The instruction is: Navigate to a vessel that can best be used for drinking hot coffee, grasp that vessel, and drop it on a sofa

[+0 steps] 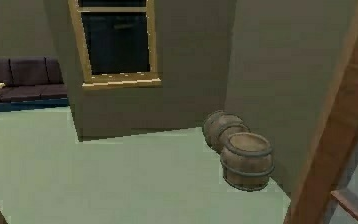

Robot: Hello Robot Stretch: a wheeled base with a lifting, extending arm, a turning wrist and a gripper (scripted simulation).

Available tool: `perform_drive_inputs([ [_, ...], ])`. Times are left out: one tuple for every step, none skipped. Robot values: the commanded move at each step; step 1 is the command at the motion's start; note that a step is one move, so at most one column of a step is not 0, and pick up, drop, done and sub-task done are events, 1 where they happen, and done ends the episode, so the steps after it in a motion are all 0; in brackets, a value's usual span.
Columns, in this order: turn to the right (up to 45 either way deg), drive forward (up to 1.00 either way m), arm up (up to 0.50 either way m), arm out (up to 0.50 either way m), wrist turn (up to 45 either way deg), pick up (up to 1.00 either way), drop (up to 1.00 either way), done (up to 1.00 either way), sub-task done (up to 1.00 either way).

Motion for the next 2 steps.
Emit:
perform_drive_inputs([
  [0.0,0.35,0.00,0.00,0.0,0.00,0.00,0.00,0.00],
  [-12.0,0.00,0.00,0.00,0.0,0.00,0.00,0.00,0.00],
])
